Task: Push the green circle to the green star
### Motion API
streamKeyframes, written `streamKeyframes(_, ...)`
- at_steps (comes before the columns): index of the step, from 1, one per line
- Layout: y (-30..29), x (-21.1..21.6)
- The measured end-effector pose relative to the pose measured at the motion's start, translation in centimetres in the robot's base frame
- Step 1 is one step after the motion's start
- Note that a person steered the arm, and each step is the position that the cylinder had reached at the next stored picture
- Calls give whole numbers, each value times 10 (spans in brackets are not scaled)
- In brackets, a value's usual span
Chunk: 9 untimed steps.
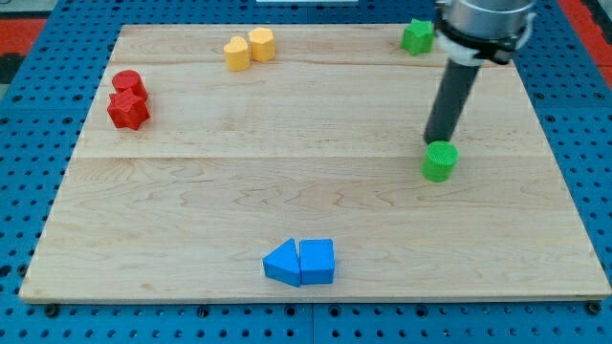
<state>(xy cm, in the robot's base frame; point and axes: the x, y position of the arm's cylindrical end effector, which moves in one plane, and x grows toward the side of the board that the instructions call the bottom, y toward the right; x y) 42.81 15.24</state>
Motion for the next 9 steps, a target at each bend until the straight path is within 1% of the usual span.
streamKeyframes(1, 69, 16)
streamKeyframes(2, 25, 95)
streamKeyframes(3, 30, 52)
streamKeyframes(4, 6, -8)
streamKeyframes(5, -1, 20)
streamKeyframes(6, -52, 15)
streamKeyframes(8, -40, -138)
streamKeyframes(9, -37, -146)
